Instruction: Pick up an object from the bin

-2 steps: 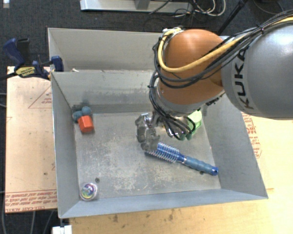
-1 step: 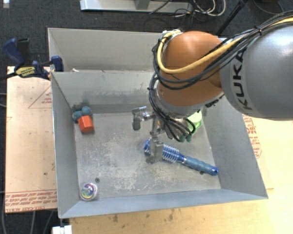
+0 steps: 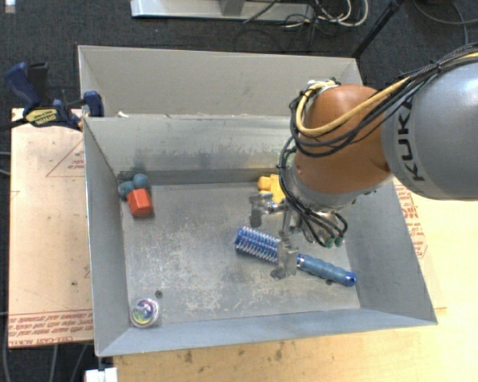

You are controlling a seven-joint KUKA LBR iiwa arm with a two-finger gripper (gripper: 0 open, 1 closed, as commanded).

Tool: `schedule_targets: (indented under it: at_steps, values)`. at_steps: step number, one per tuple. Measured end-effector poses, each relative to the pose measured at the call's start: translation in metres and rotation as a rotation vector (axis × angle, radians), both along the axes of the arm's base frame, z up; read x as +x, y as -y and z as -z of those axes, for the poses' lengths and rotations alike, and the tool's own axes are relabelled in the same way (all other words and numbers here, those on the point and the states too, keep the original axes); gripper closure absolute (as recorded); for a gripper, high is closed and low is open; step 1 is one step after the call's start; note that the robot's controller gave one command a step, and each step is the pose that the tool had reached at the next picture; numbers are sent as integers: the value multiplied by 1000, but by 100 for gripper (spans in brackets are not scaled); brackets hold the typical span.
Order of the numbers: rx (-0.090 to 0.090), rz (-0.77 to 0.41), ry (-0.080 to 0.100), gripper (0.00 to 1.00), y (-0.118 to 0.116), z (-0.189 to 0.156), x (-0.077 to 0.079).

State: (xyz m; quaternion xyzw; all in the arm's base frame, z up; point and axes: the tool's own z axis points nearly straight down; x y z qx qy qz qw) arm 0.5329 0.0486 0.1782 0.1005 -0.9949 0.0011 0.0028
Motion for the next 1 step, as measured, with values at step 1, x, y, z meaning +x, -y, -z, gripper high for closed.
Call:
schedule_targets:
  at_steps: [1]
  values:
    - [4, -88, 8, 0, -4, 34, 36]
